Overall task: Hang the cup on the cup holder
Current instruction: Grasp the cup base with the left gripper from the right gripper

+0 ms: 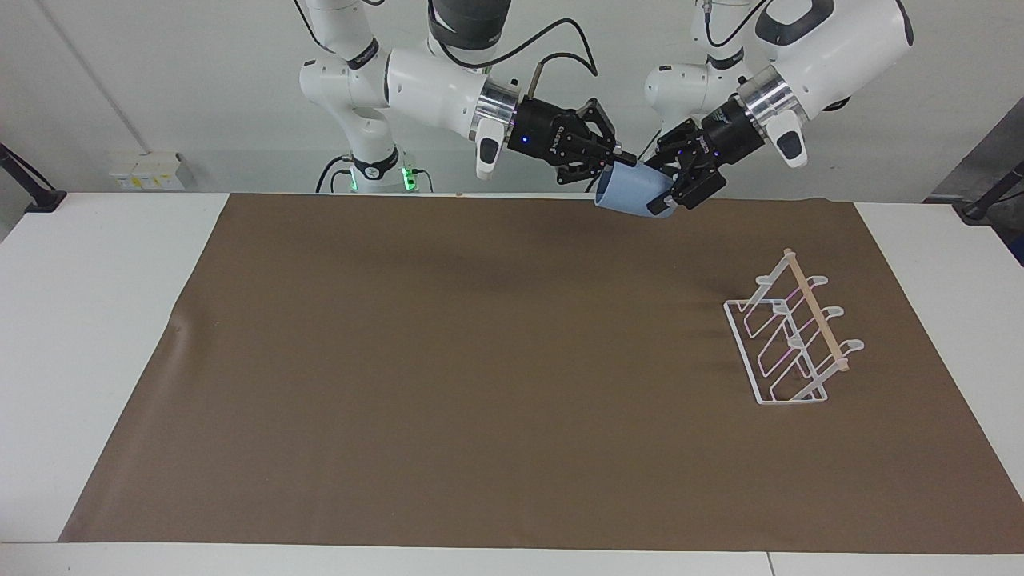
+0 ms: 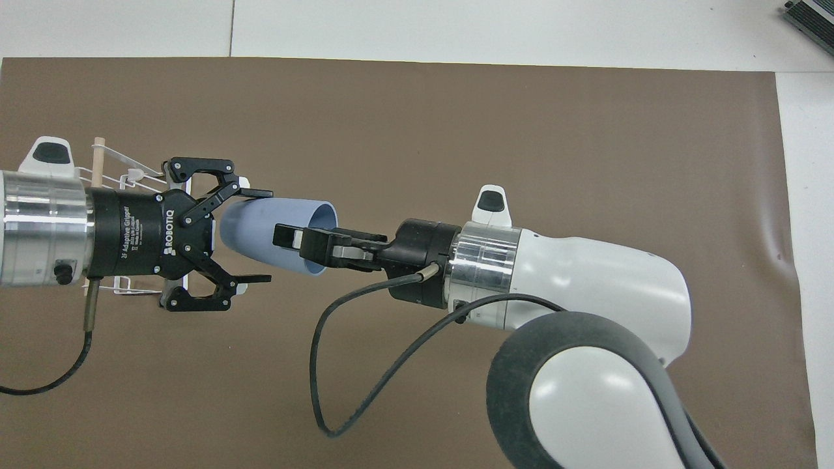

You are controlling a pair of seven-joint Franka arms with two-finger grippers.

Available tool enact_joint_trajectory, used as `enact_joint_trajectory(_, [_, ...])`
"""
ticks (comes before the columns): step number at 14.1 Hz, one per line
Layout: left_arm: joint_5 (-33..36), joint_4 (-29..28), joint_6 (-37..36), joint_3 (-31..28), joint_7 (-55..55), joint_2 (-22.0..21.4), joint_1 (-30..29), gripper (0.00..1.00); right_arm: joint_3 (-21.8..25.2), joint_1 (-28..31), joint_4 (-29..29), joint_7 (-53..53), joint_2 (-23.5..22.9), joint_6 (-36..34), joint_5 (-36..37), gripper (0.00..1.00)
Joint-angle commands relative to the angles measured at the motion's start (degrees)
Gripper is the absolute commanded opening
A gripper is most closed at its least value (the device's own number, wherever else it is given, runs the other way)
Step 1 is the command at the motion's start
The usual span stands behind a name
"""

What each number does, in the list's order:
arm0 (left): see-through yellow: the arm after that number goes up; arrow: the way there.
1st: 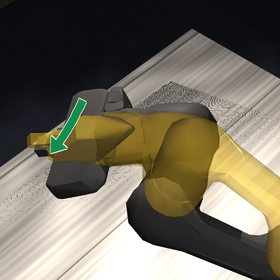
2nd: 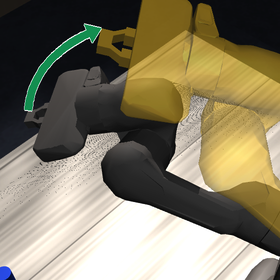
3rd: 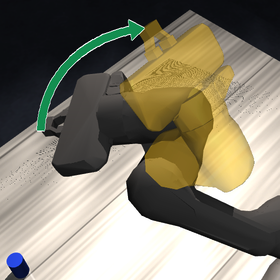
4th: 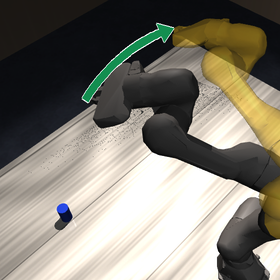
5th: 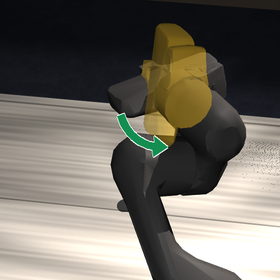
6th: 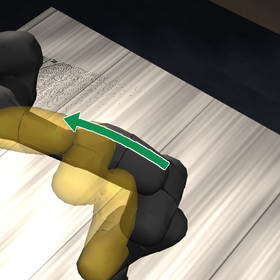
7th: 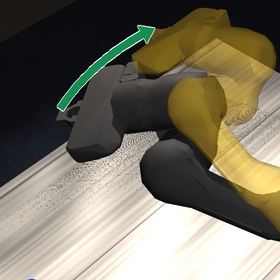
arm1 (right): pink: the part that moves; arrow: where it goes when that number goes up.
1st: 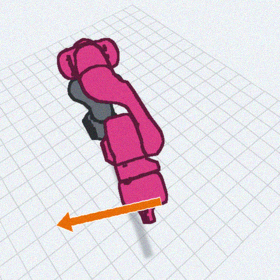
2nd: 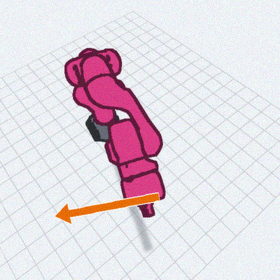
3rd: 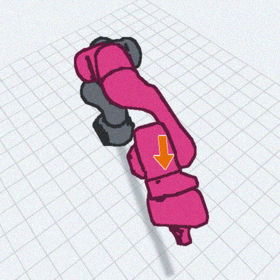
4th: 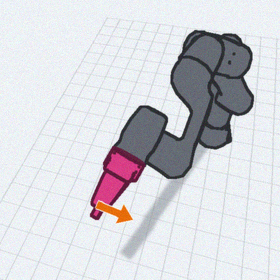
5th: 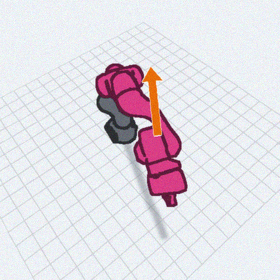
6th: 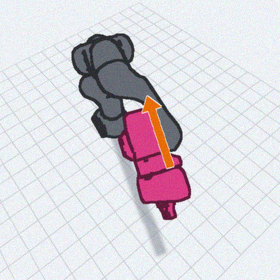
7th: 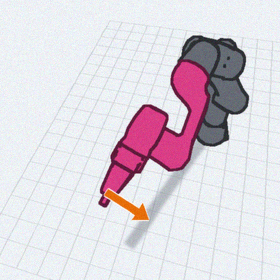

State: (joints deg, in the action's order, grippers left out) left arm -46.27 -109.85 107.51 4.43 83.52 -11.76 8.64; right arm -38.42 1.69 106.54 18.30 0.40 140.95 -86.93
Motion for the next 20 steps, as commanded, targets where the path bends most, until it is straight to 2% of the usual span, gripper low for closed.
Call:
enact_joint_trajectory(1, [0.22, -1.24, -0.73, -0.12, -1.69, -0.98, -0.20, 0.43, -0.70, 0.95, -0.10, -0.46, 0.48, 1.25, -1.57, 0.00])
enact_joint_trajectory(2, [0.74, -1.24, -0.90, -0.12, -2.74, -0.98, -0.20, 0.04, -0.70, 0.95, -0.10, -0.46, 0.48, 1.25, -1.57, 0.00])
enact_joint_trajectory(3, [1.53, -1.24, -1.34, -0.12, -3.97, -0.98, -0.20, 0.00, -0.70, 0.95, -0.10, -0.46, 0.48, 1.25, -1.57, 0.00])
enact_joint_trajectory(9, [2.33, -0.98, -1.60, -0.30, -4.33, -0.98, -0.81, 0.00, -0.70, 0.86, -0.19, -0.55, 0.48, 1.43, -1.05, 0.00])
enact_joint_trajectory(10, [2.33, -0.98, -1.52, -0.30, -4.33, -0.98, -0.81, 0.00, -0.61, 0.95, -0.19, -0.55, 0.39, 1.43, -0.78, 0.21])
enact_joint_trajectory(11, [2.33, -0.98, -1.52, -0.30, -4.33, -0.98, -0.81, 0.00, -0.61, 0.95, -0.11, -0.55, 0.39, 1.43, -0.78, 0.37])
enact_joint_trajectory(12, [2.33, -0.98, -1.52, -0.38, -4.33, -0.98, -0.90, 0.00, -0.70, 0.95, -0.10, -0.55, 0.48, 1.52, -0.78, 0.49])
enact_joint_trajectory(13, [2.33, -0.98, -1.52, -0.38, -4.33, -0.98, -0.99, 0.00, -0.61, 0.95, -0.10, -0.72, 0.48, 1.52, -0.78, 0.99])
enact_joint_trajectory(17, [5.92, -0.89, -1.52, -0.47, -6.00, -0.89, -1.69, 0.00, -0.70, 0.86, -0.19, -3.10, 0.39, 1.60, -0.78, 1.00])
enact_joint_trajectory(20, [16.09, -0.80, -1.34, -0.38, -6.79, -0.81, -1.69, 0.00, -0.26, 1.04, -0.45, -3.01, 0.48, 1.60, -0.61, 1.00])
